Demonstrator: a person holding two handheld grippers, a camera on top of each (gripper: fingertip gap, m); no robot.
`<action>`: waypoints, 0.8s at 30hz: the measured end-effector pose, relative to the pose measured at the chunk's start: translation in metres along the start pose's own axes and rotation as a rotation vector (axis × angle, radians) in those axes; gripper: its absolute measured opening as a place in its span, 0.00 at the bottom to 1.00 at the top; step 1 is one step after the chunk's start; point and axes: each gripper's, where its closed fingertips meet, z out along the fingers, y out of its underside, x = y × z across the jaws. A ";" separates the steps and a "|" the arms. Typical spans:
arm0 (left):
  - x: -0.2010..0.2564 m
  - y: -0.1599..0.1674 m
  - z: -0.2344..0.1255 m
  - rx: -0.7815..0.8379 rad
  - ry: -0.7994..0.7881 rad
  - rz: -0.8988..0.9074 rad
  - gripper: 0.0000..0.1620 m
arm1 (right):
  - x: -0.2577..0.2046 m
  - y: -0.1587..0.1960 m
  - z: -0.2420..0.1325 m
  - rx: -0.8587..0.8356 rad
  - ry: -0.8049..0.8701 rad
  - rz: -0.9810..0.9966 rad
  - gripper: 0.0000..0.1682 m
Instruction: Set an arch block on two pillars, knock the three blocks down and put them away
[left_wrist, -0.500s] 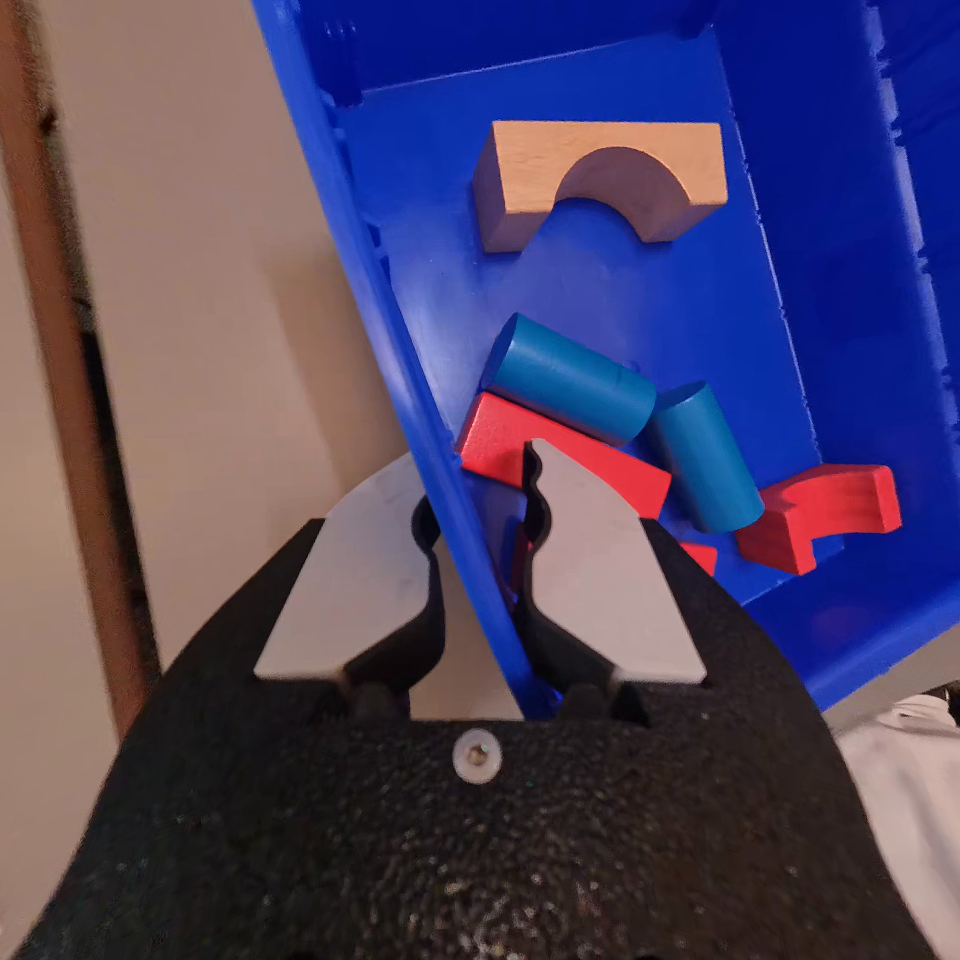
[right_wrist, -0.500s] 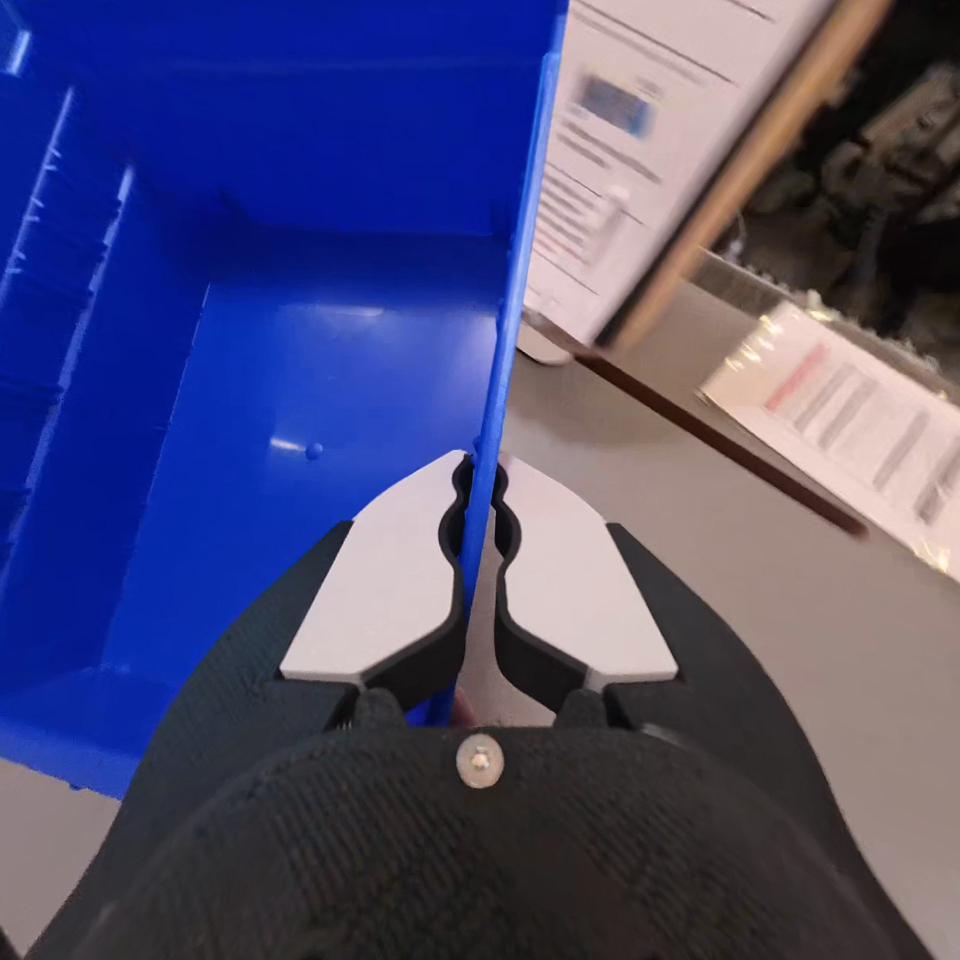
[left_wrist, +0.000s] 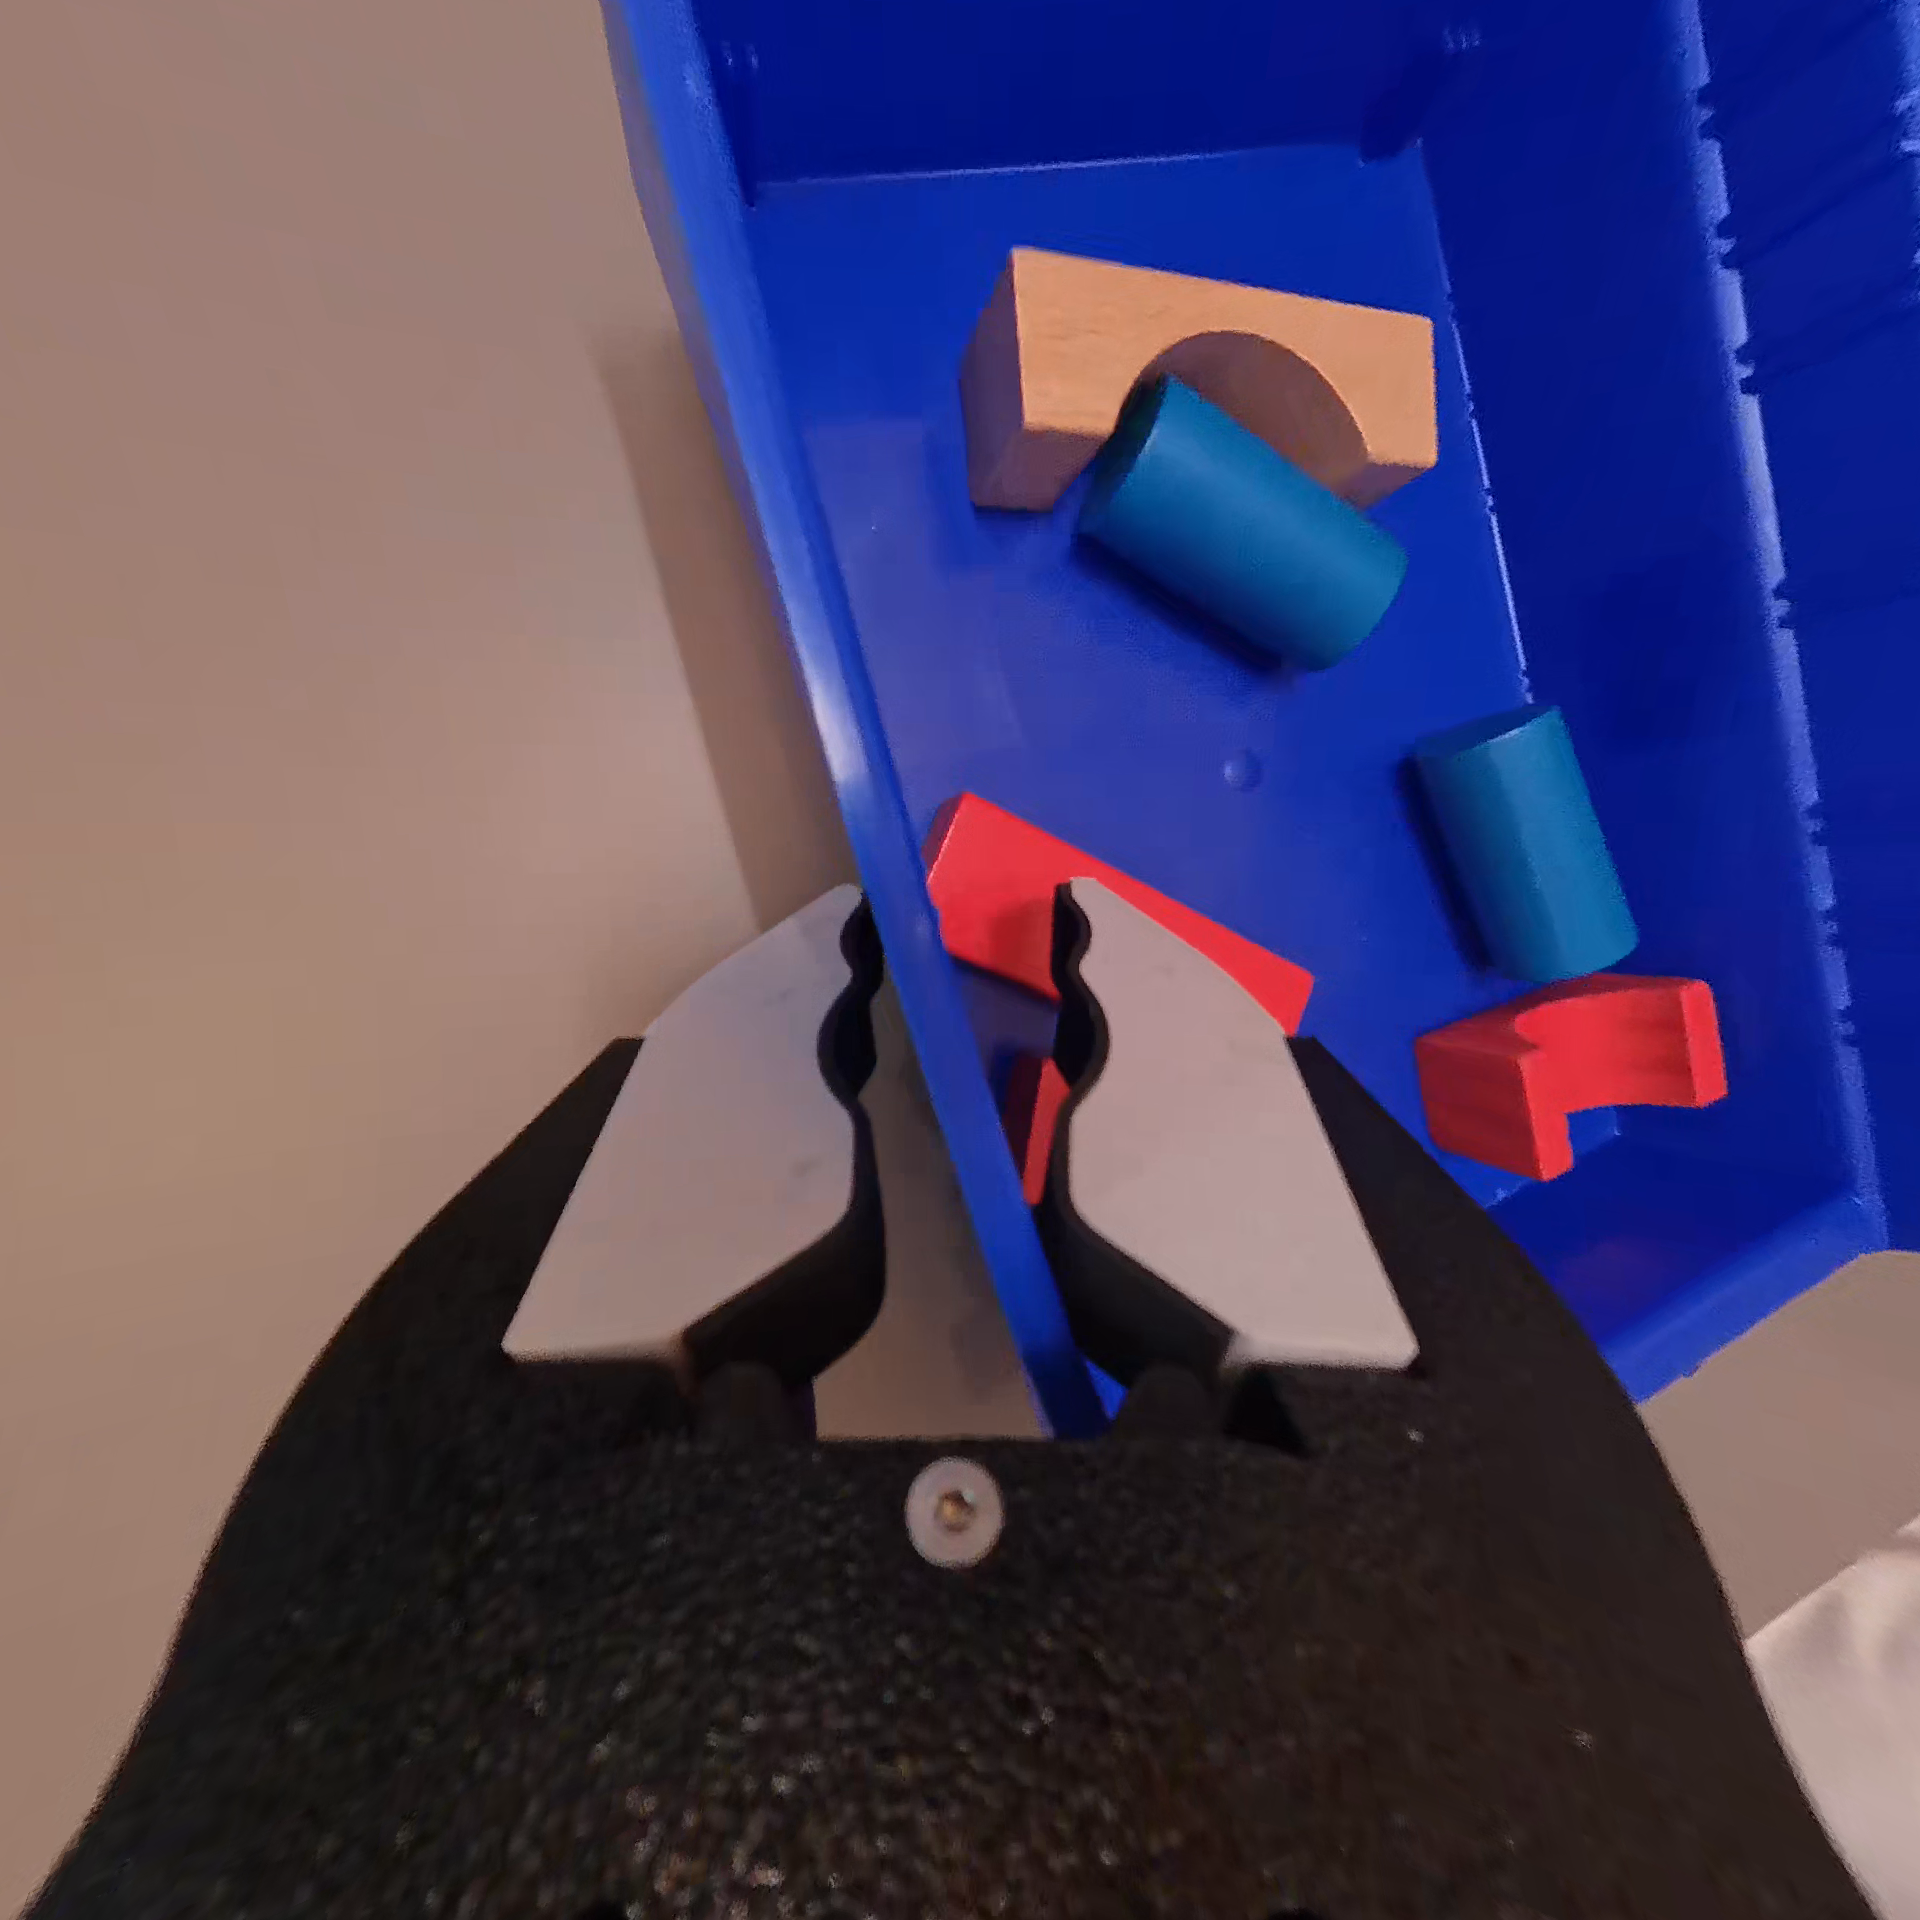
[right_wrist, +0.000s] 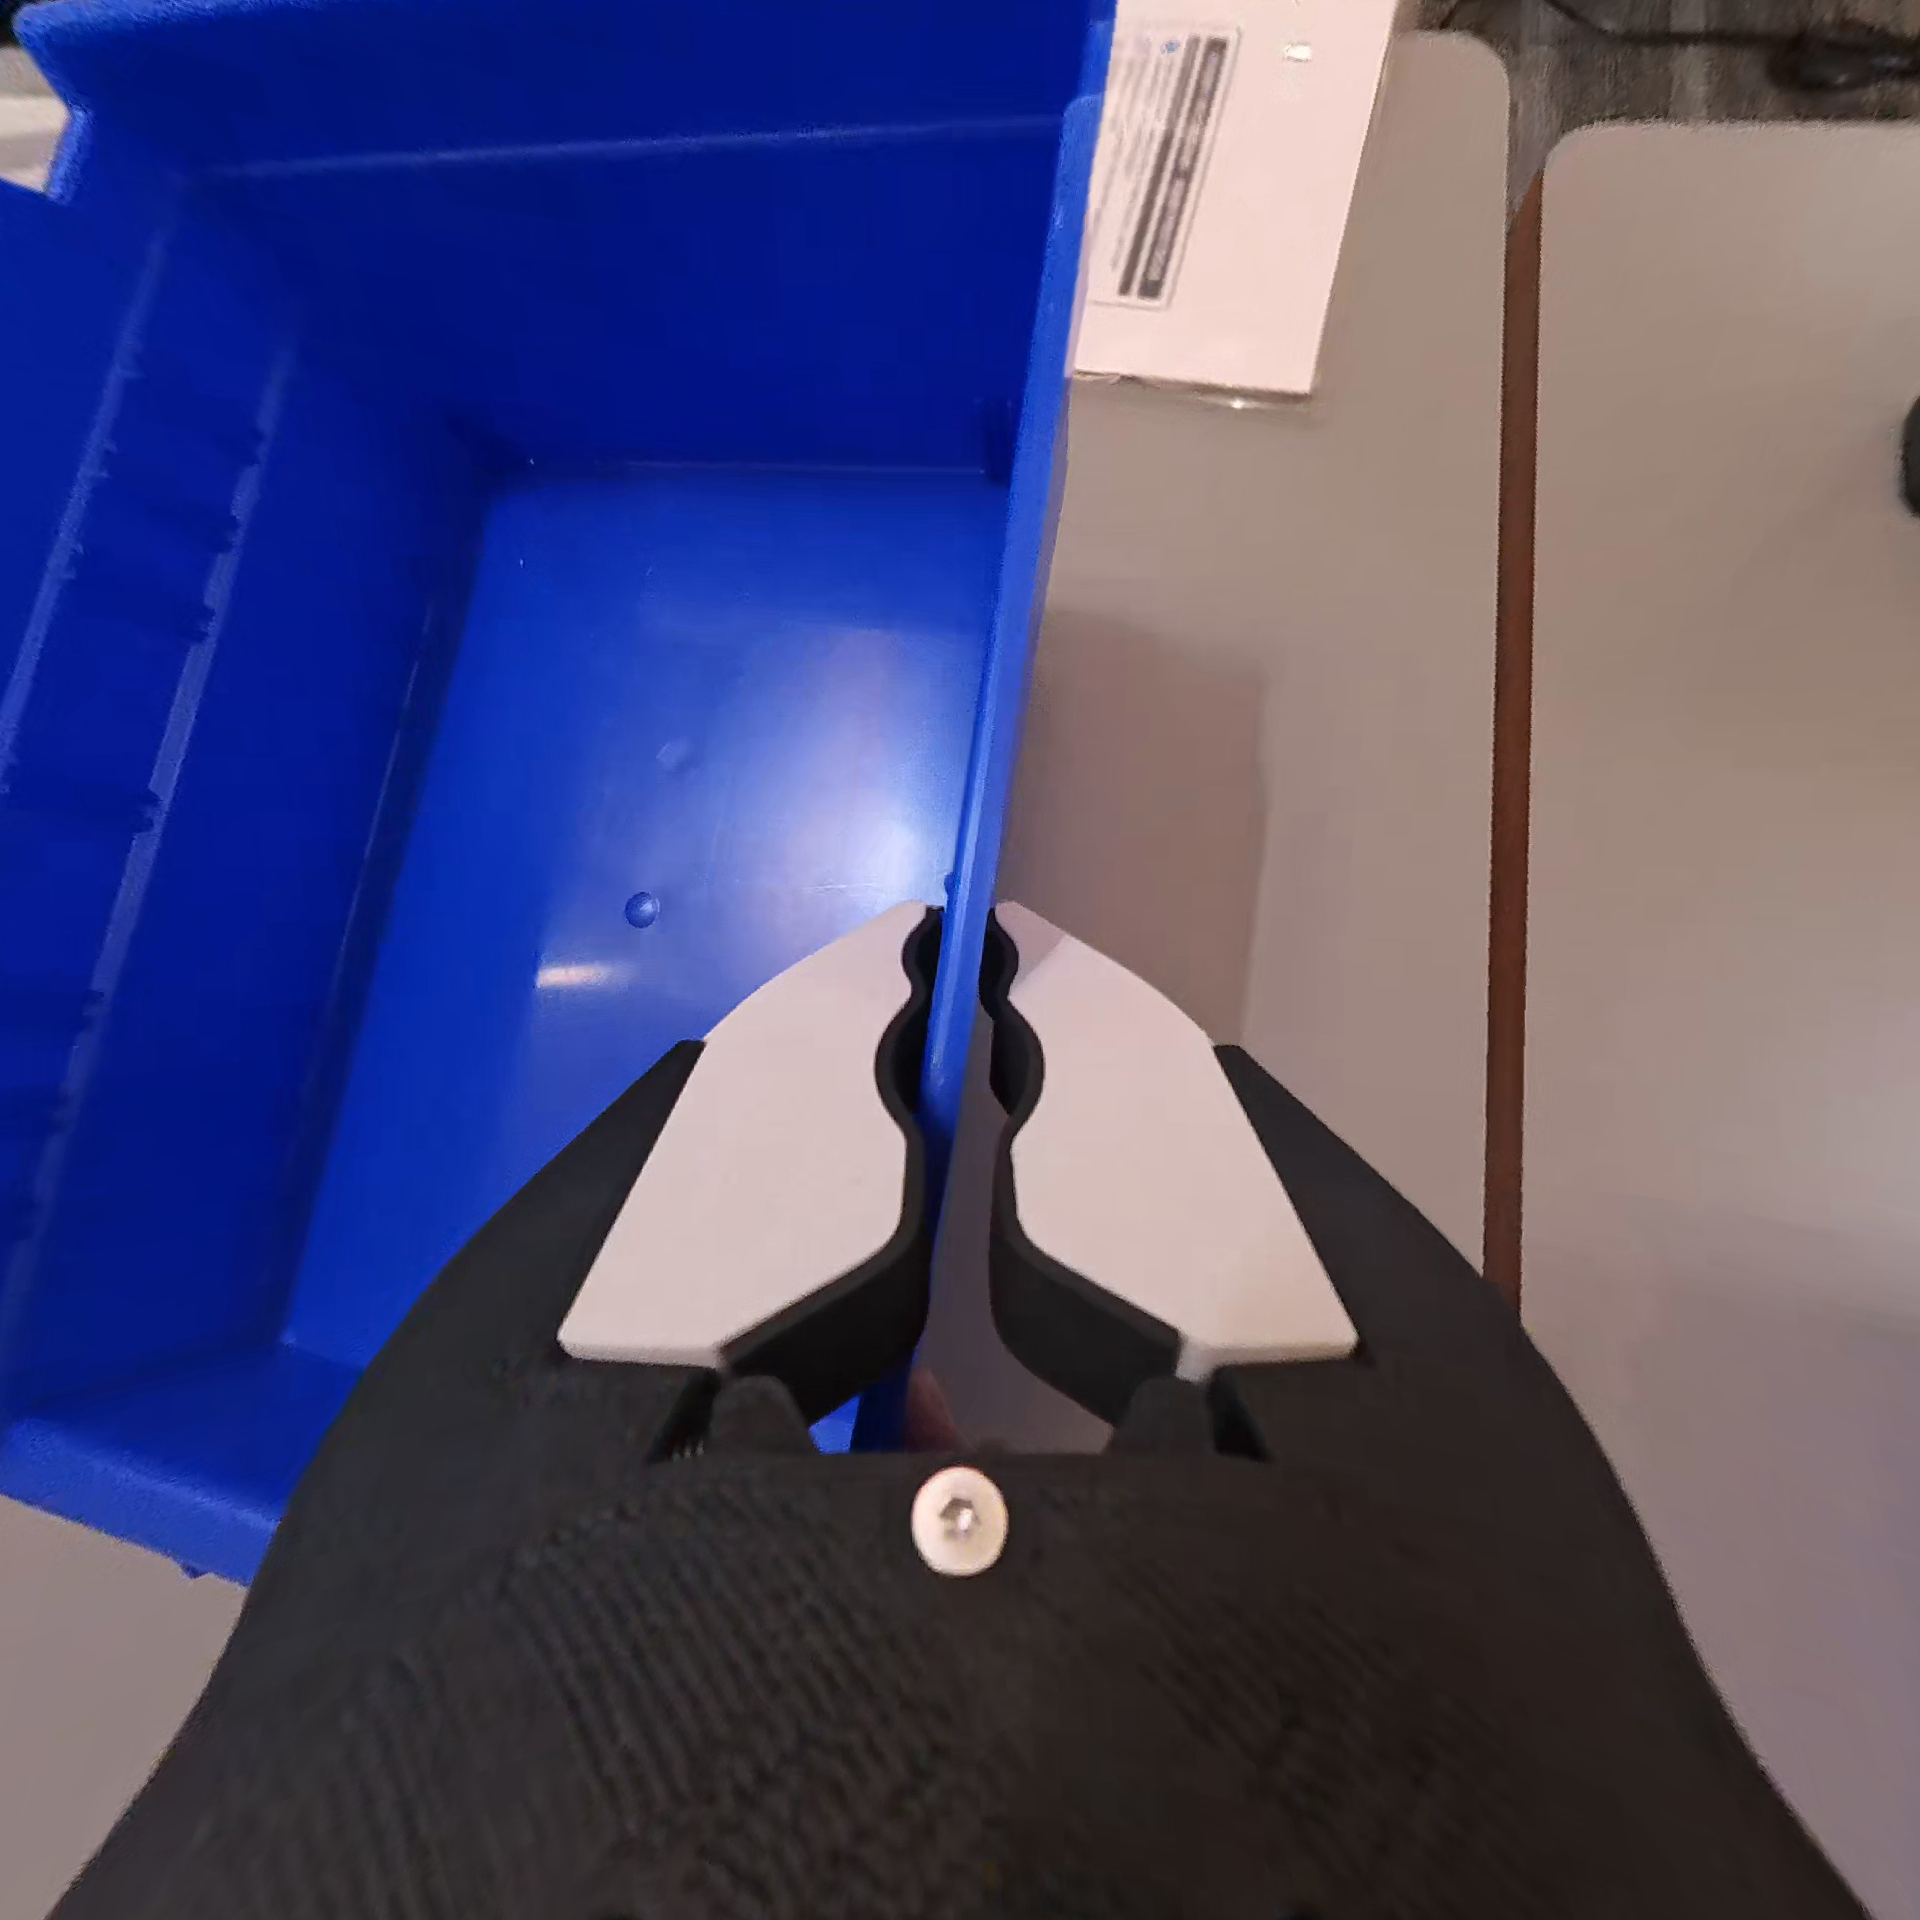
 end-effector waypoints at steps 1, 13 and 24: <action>0.001 -0.002 0.003 -0.001 0.004 0.002 0.19 | 0.004 0.000 0.006 -0.008 -0.005 0.014 0.04; -0.018 -0.012 0.036 0.032 0.001 -0.030 0.21 | 0.047 -0.010 0.057 -0.054 0.009 0.072 0.04; -0.028 -0.026 0.043 0.079 -0.045 -0.001 0.29 | 0.051 -0.015 0.053 -0.029 0.071 -0.008 0.12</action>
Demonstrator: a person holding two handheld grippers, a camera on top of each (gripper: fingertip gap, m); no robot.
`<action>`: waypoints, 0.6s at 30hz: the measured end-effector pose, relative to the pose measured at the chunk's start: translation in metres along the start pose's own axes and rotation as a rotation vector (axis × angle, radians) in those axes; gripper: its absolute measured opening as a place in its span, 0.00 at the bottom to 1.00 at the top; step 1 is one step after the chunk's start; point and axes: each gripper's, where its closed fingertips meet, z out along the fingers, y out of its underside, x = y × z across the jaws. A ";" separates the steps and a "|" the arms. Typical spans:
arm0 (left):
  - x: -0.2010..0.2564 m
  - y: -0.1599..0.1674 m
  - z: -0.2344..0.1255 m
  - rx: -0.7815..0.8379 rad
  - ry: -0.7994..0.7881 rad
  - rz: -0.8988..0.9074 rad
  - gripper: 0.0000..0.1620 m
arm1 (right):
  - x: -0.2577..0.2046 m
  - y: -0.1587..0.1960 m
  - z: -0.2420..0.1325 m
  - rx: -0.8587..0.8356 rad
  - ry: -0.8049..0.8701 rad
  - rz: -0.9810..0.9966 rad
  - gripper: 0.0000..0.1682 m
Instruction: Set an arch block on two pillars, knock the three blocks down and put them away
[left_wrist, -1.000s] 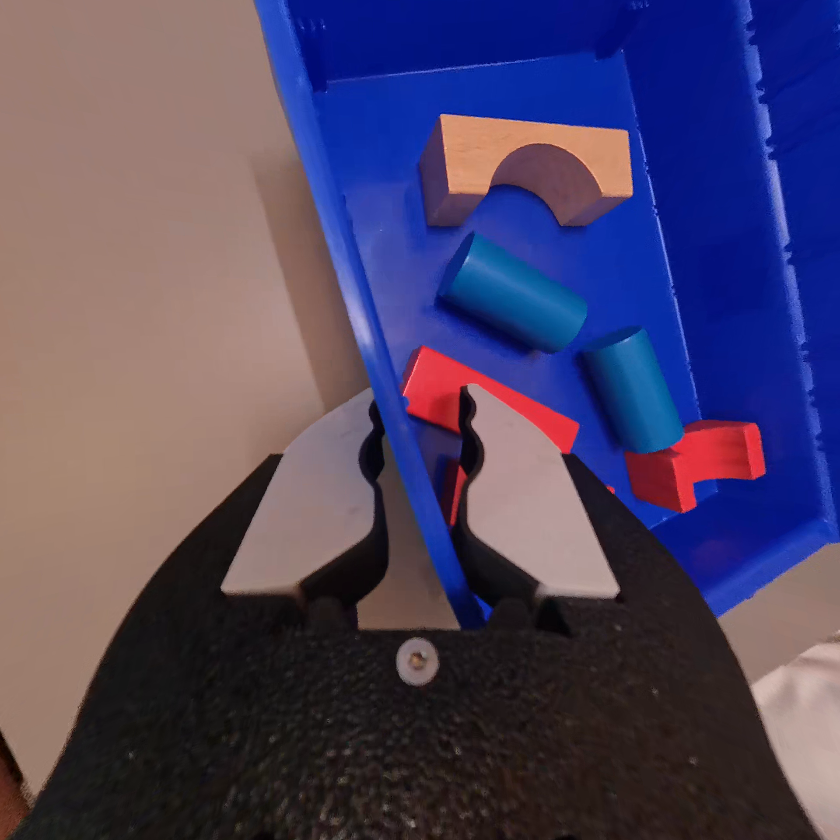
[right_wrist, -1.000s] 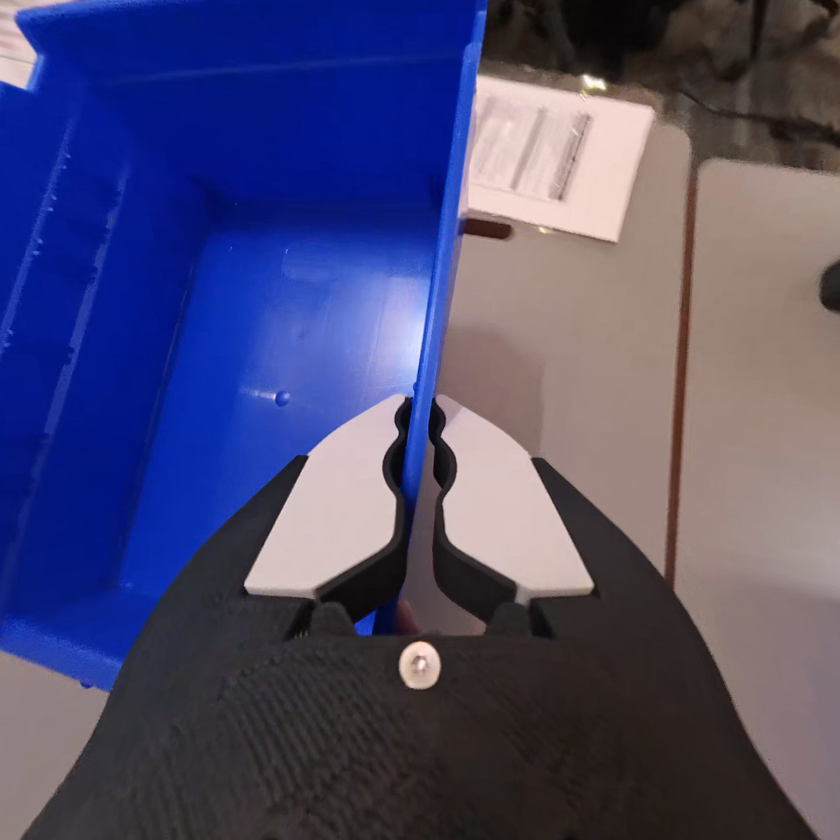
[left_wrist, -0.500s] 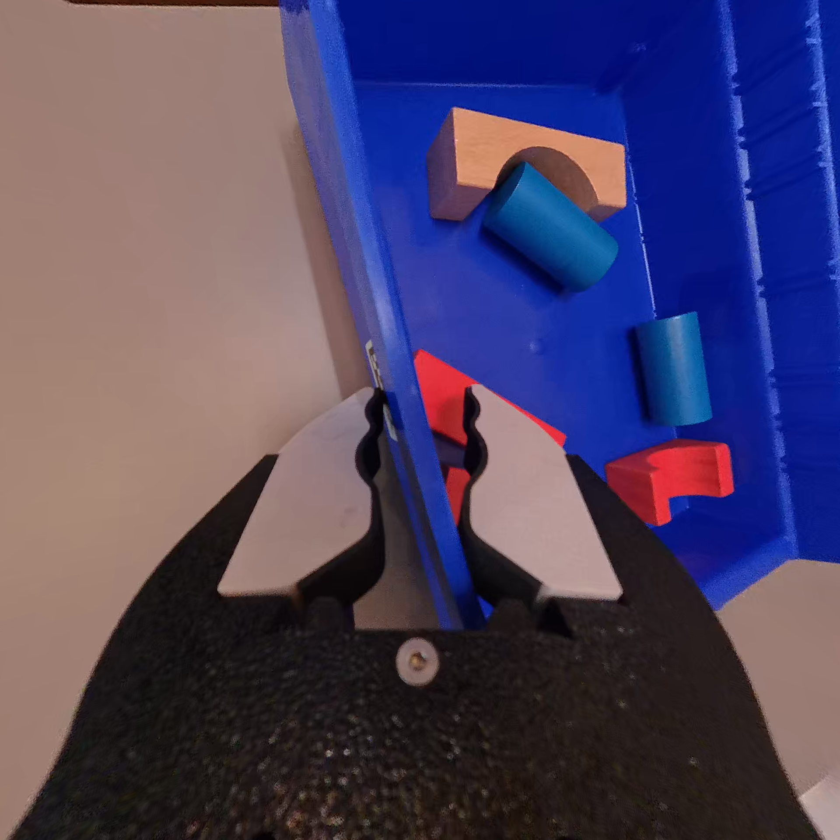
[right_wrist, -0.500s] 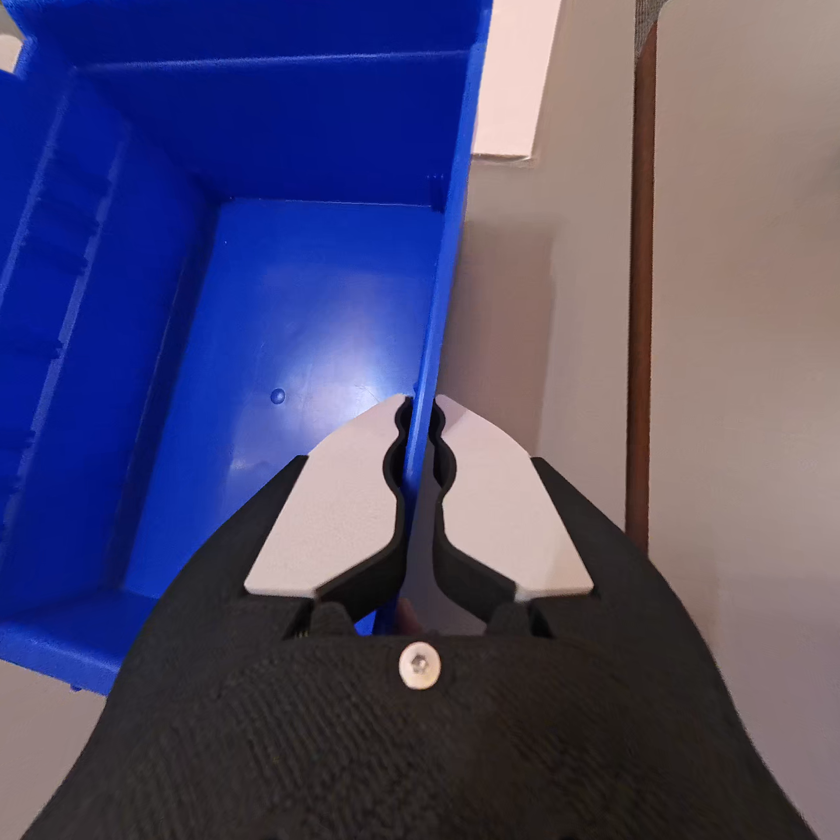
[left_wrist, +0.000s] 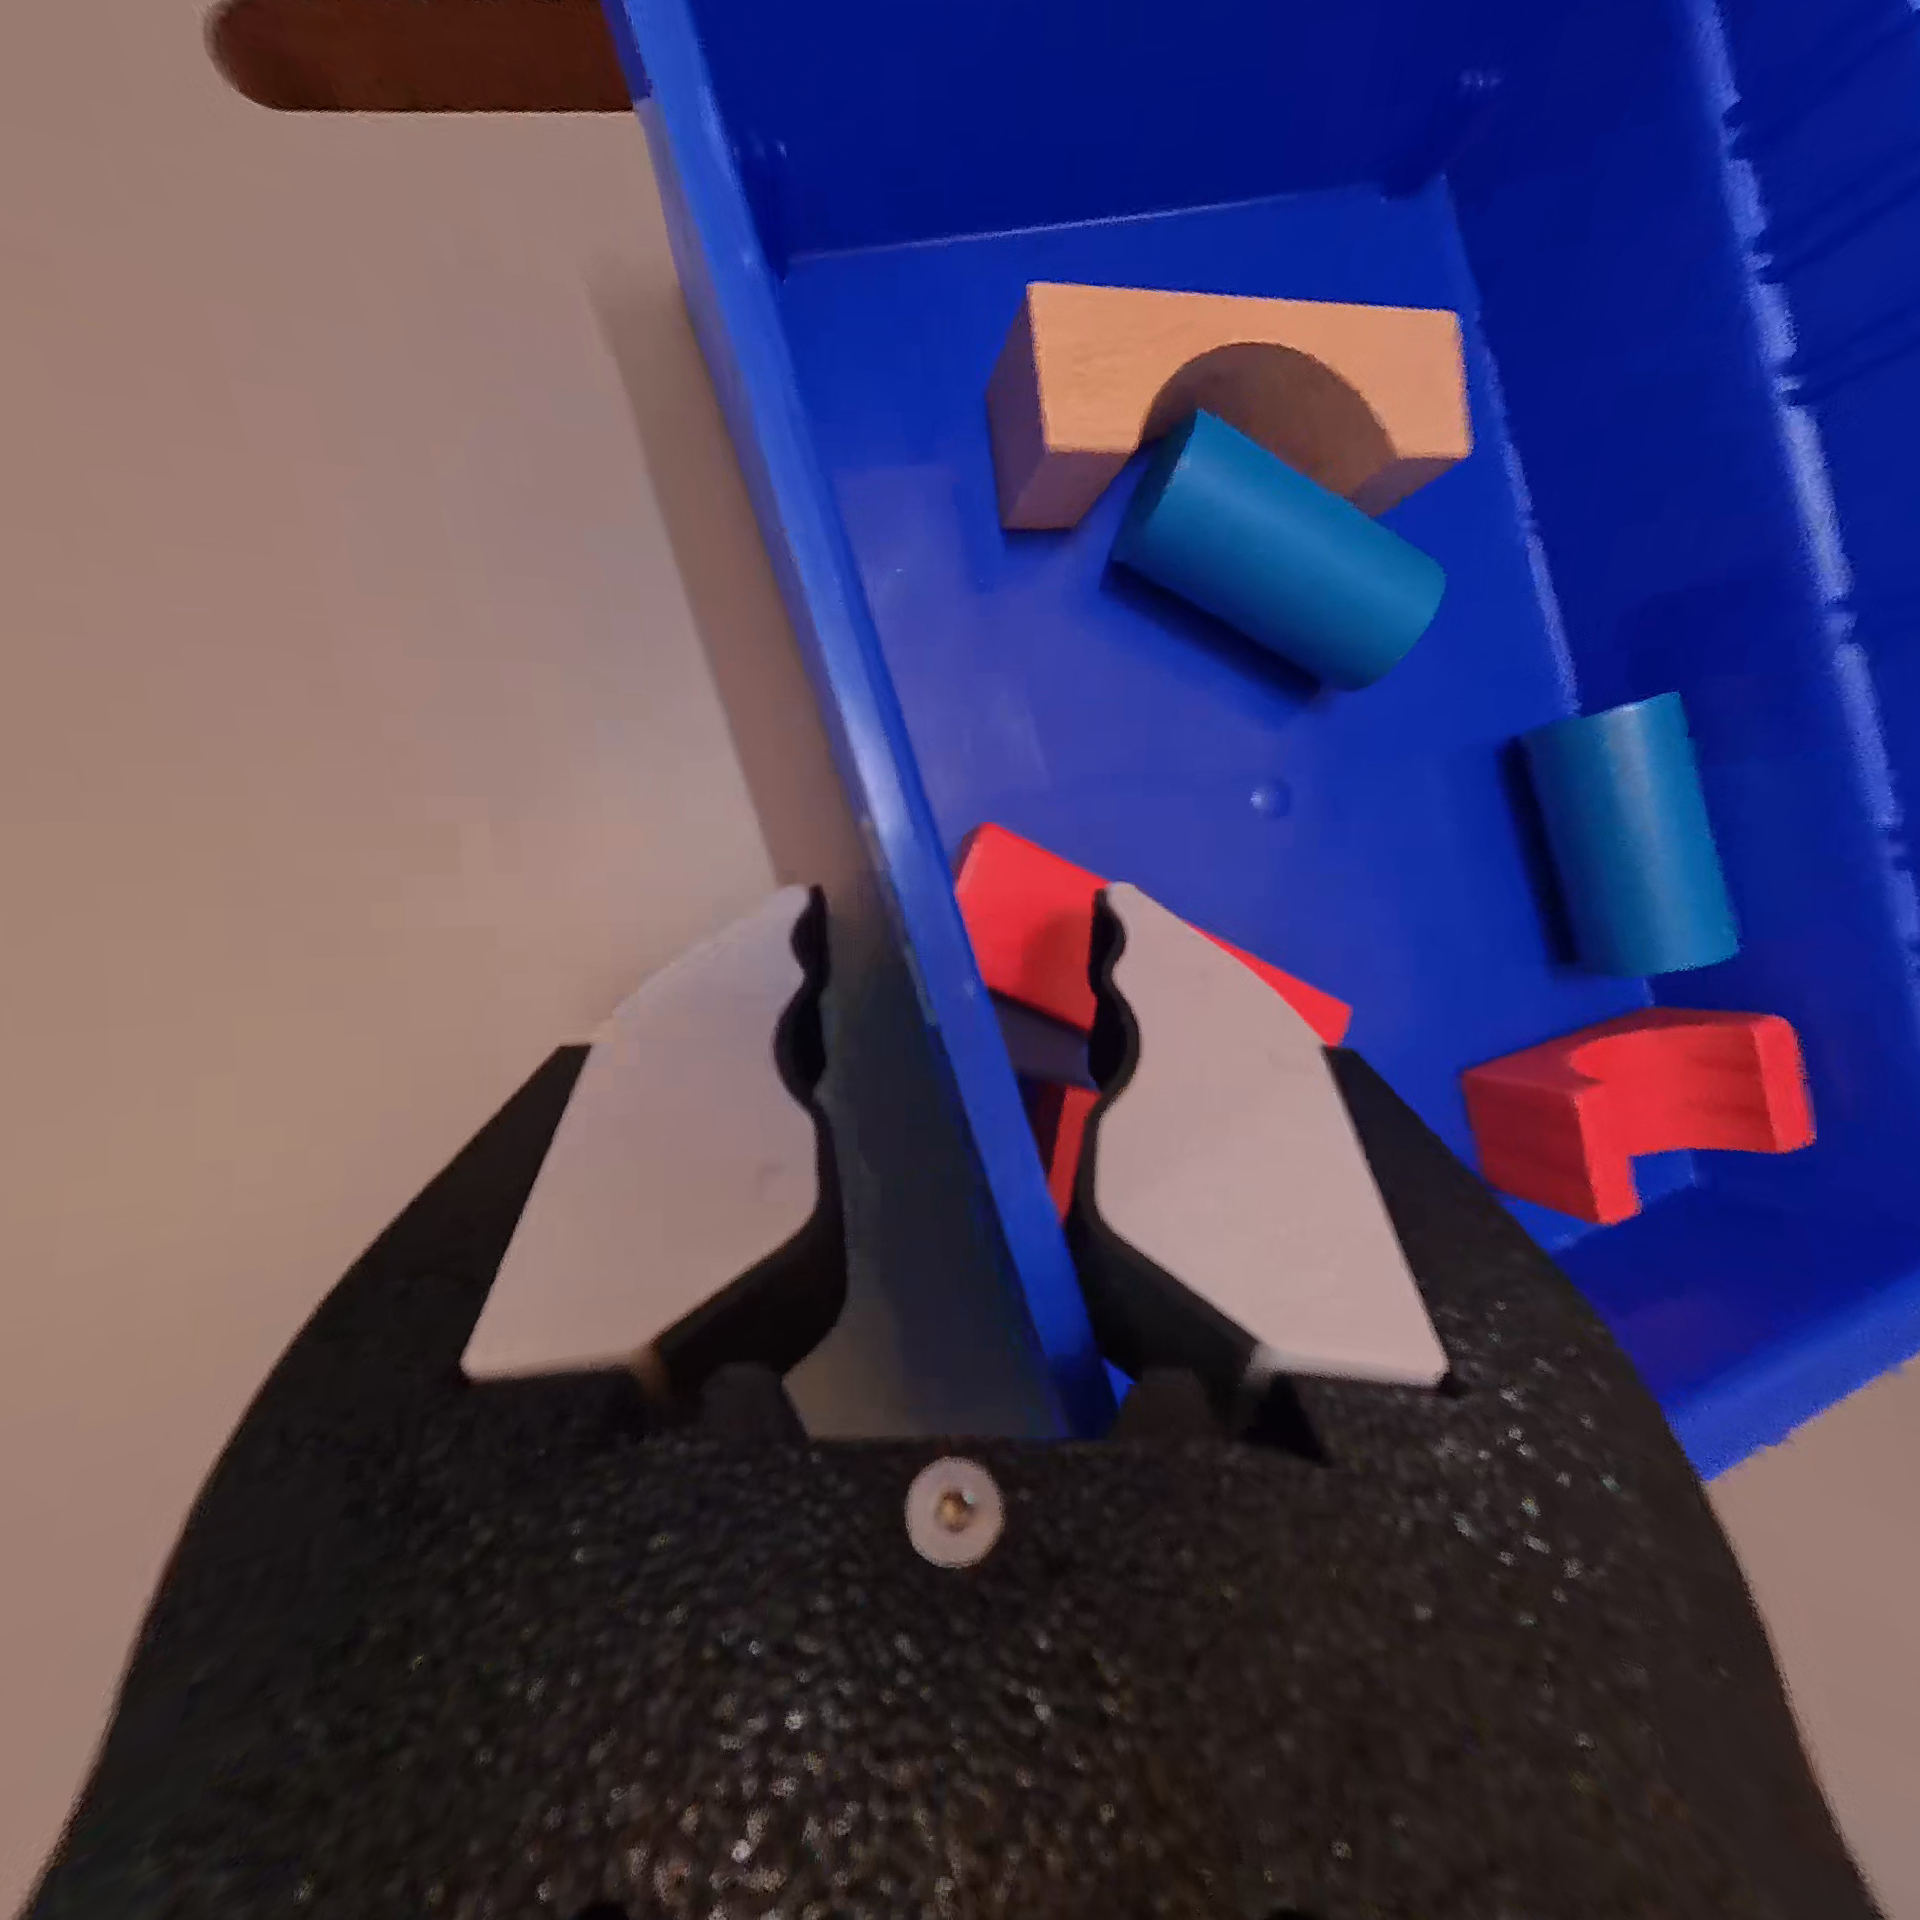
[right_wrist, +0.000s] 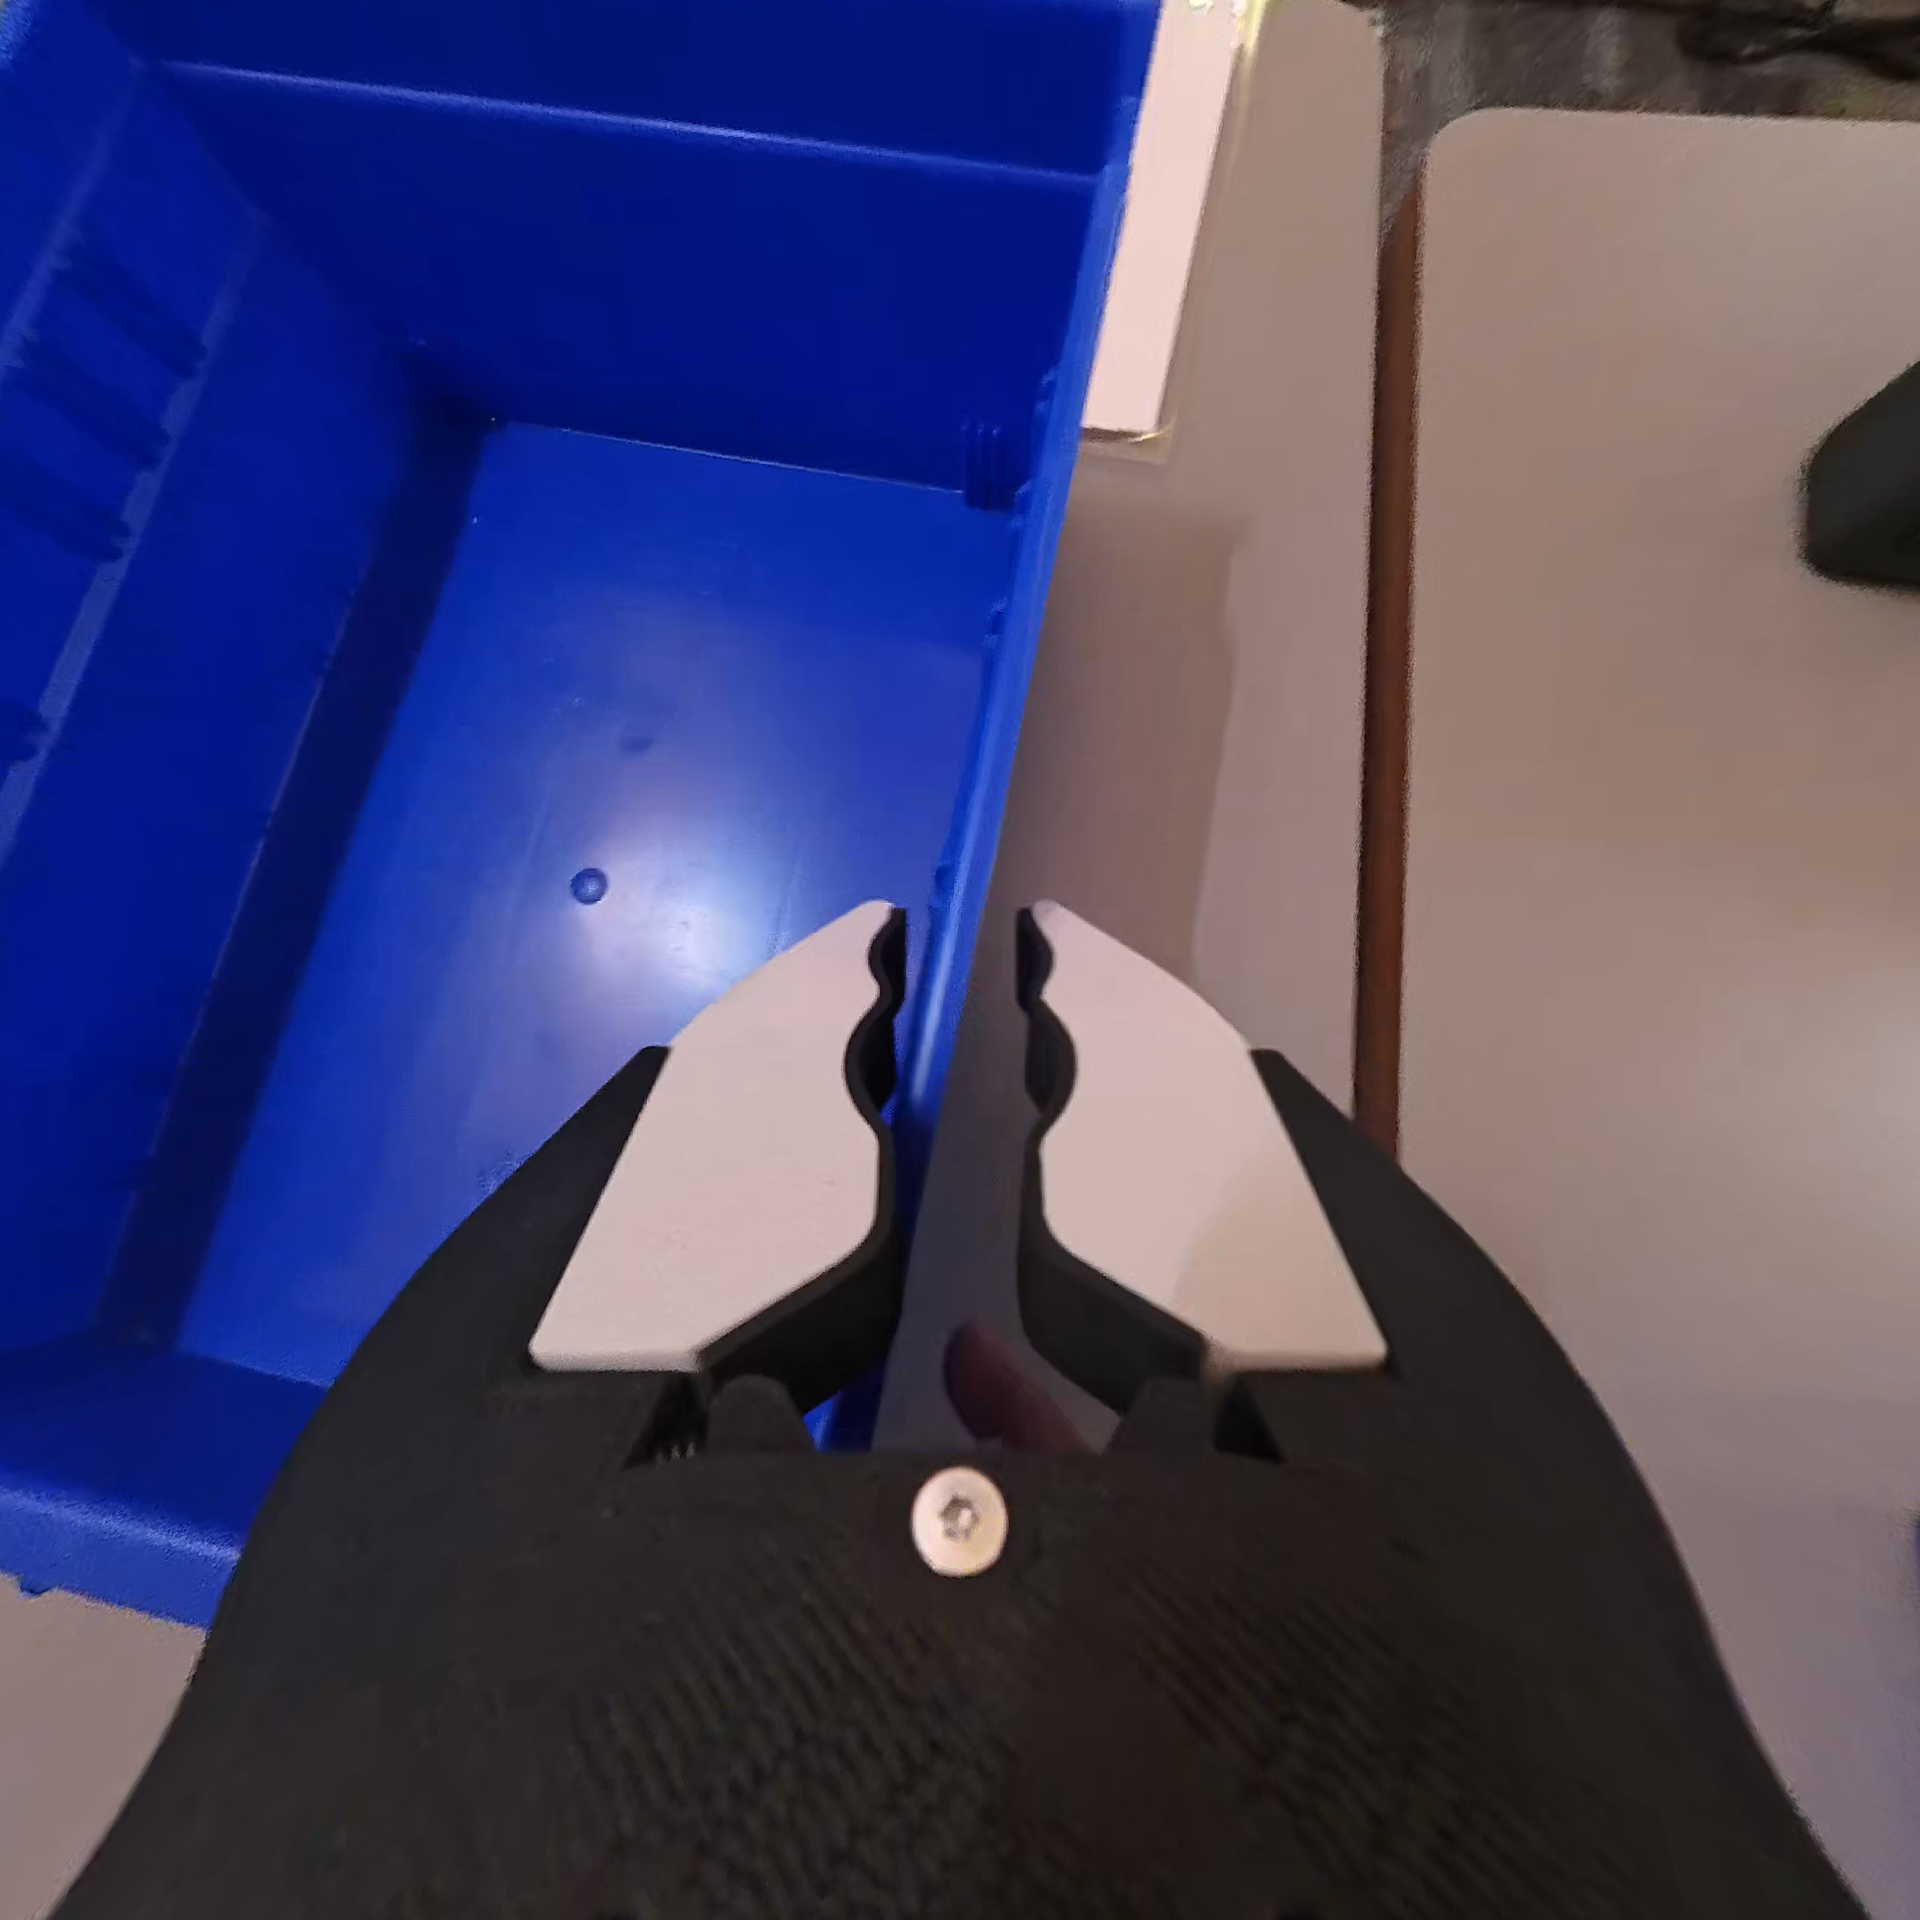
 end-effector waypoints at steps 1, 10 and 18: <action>-0.005 0.000 -0.001 0.004 -0.042 0.014 0.34 | 0.004 -0.002 -0.005 0.015 0.032 -0.008 0.16; -0.015 -0.041 -0.054 0.081 -0.384 0.201 0.42 | -0.031 -0.043 -0.110 0.327 0.088 -0.056 0.42; 0.045 -0.023 -0.068 -0.137 -0.265 0.068 0.49 | -0.204 0.016 -0.135 0.367 -0.299 -0.213 0.49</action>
